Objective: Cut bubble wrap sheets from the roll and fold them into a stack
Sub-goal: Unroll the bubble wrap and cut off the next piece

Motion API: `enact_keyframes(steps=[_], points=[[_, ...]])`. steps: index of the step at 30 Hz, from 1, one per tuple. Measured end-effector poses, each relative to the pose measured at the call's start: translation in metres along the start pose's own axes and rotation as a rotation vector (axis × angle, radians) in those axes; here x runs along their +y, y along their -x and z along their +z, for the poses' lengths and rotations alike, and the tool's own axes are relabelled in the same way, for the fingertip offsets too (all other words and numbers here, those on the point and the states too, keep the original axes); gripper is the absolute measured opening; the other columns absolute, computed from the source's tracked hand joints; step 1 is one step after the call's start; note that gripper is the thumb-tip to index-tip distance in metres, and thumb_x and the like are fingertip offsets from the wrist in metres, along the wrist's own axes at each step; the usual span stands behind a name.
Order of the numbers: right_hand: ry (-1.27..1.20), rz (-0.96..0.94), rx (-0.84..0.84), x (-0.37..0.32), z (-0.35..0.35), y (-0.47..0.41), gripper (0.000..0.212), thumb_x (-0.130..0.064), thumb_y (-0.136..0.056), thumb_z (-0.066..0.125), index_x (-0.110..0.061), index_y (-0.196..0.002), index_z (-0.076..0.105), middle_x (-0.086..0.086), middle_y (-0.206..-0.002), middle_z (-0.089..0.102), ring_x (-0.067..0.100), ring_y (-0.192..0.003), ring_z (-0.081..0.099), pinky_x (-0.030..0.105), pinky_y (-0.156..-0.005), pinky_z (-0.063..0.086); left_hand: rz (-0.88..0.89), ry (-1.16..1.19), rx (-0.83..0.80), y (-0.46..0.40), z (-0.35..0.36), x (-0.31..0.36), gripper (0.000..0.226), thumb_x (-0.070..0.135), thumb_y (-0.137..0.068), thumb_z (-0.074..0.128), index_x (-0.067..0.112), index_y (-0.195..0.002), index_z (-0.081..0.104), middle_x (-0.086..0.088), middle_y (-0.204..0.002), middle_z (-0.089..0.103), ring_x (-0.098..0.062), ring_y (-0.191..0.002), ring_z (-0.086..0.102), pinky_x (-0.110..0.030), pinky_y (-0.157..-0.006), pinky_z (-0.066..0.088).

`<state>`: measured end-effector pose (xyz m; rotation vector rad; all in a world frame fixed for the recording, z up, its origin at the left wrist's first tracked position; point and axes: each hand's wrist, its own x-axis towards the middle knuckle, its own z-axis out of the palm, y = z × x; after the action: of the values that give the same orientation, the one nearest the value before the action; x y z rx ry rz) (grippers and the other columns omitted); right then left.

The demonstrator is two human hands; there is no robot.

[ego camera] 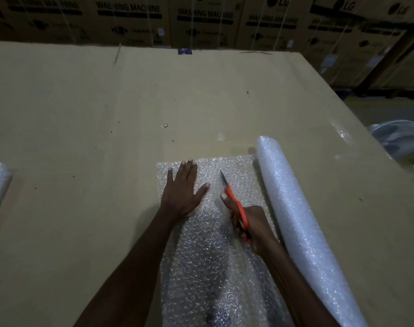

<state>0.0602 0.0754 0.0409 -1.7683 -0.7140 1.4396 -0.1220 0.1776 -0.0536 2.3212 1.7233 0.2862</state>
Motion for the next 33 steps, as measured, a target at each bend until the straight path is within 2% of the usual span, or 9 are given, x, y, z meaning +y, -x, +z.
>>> enact_keyframes(steps=[8, 12, 17, 21, 24, 29, 33], points=[[0.006, -0.012, 0.006, 0.005, 0.003, -0.008, 0.055, -0.048, -0.072, 0.087, -0.007, -0.051, 0.058, 0.011, -0.047, 0.048, 0.015, -0.032, 0.035, 0.019, -0.038, 0.027, -0.008, -0.027, 0.004, 0.002, 0.002, 0.0, 0.084, 0.068, -0.099, 0.013, 0.011, -0.16, 0.005, -0.005, -0.168, -0.003, -0.018, -0.154, -0.006, -0.05, -0.124, -0.004], [-0.004, -0.014, -0.006, 0.003, 0.005, -0.01, 0.055, -0.052, -0.072, 0.087, -0.003, -0.063, 0.062, 0.013, -0.052, 0.048, 0.016, -0.035, 0.036, 0.019, -0.038, 0.027, -0.003, -0.017, 0.01, 0.003, 0.003, 0.0, 0.085, 0.069, -0.097, 0.01, 0.011, -0.16, 0.005, -0.005, -0.168, -0.002, -0.018, -0.154, -0.006, -0.049, -0.124, -0.004], [-0.008, -0.014, 0.005, -0.001, 0.007, -0.019, 0.056, -0.052, -0.07, 0.089, -0.01, -0.051, 0.057, 0.014, -0.053, 0.047, 0.017, -0.036, 0.036, 0.019, -0.038, 0.027, -0.005, -0.016, 0.028, 0.001, 0.006, -0.001, 0.086, 0.069, -0.097, 0.011, 0.012, -0.16, 0.006, -0.005, -0.168, -0.001, -0.016, -0.154, -0.006, -0.046, -0.124, -0.006], [-0.014, -0.021, -0.014, 0.001, 0.006, -0.019, 0.057, -0.053, -0.07, 0.087, -0.003, -0.061, 0.062, 0.014, -0.054, 0.048, 0.016, -0.036, 0.037, 0.019, -0.038, 0.027, -0.003, 0.0, 0.021, 0.002, 0.005, -0.001, 0.085, 0.069, -0.098, 0.012, 0.012, -0.16, 0.004, -0.004, -0.168, -0.004, -0.015, -0.154, -0.01, -0.044, -0.123, -0.009], [-0.016, -0.025, -0.013, -0.001, 0.008, -0.019, 0.057, -0.056, -0.07, 0.086, -0.005, -0.058, 0.061, 0.013, -0.052, 0.048, 0.016, -0.035, 0.038, 0.019, -0.038, 0.027, -0.003, 0.015, 0.016, 0.002, 0.005, -0.001, 0.085, 0.069, -0.098, 0.011, 0.011, -0.16, 0.003, -0.004, -0.167, -0.004, -0.015, -0.154, -0.01, -0.044, -0.124, -0.009], [-0.039, -0.036, -0.013, -0.007, 0.009, -0.024, 0.054, -0.048, -0.074, 0.086, -0.006, -0.055, 0.059, 0.012, -0.051, 0.047, 0.015, -0.032, 0.035, 0.018, -0.037, 0.025, -0.004, 0.021, 0.004, 0.002, 0.004, -0.001, 0.089, 0.072, -0.094, 0.006, 0.012, -0.16, 0.003, -0.004, -0.168, -0.005, -0.015, -0.154, -0.01, -0.044, -0.124, -0.008], [-0.036, -0.033, -0.018, -0.007, 0.011, -0.026, 0.057, -0.052, -0.073, 0.087, -0.009, -0.052, 0.057, 0.012, -0.053, 0.046, 0.015, -0.034, 0.035, 0.018, -0.039, 0.024, -0.001, 0.019, 0.007, 0.002, 0.005, -0.001, 0.087, 0.07, -0.096, 0.008, 0.011, -0.16, 0.003, -0.004, -0.168, -0.005, -0.015, -0.154, -0.009, -0.043, -0.124, -0.008]])
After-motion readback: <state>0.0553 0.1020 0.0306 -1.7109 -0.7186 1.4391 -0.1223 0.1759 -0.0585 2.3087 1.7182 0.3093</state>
